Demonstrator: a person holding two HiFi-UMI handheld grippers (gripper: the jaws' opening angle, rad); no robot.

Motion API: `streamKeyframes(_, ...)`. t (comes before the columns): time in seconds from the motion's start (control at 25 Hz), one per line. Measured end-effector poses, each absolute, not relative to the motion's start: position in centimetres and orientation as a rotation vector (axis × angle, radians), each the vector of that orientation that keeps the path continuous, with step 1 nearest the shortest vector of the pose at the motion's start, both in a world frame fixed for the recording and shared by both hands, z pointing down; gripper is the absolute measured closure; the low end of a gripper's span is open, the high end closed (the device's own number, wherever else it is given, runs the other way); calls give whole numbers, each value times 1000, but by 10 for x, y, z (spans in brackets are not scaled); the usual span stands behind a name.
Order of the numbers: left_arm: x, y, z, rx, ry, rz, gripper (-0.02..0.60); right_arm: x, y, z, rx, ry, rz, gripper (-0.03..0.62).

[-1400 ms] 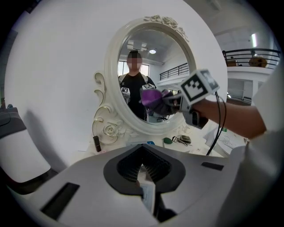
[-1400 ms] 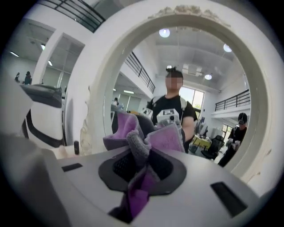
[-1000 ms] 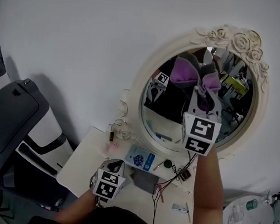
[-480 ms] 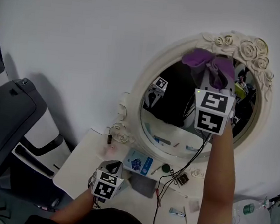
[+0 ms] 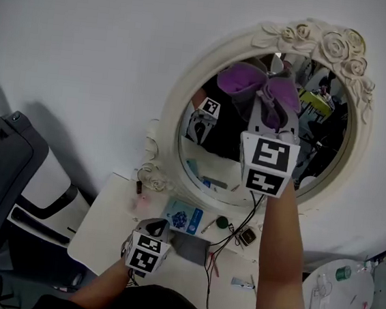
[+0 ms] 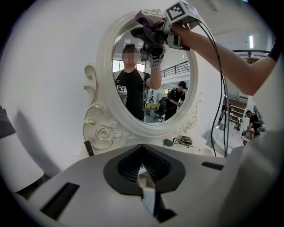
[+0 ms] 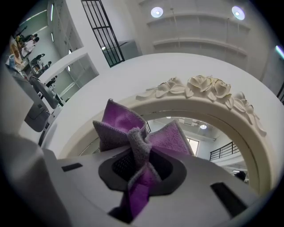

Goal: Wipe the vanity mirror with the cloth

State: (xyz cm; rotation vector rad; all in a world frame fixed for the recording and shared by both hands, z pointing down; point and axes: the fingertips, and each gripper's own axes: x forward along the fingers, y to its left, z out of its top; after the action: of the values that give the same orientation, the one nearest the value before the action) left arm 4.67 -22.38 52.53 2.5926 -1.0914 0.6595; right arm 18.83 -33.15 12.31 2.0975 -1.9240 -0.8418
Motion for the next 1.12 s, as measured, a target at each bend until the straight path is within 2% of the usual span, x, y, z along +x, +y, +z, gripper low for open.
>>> streamKeyframes(0.32, 51, -216, 531, 2584, -1075, 683, 575, 186, -333, 176, 2078, -1950, -758, 542)
streamKeyframes(0.8, 36, -214, 526, 2573, -1145, 636, 575, 181, -338, 313, 2068, -1927, -620, 542)
streamKeyframes(1.12, 27, -208, 520, 2575, -1187, 612, 575, 179, -343, 403, 1994, -1913, -380, 542)
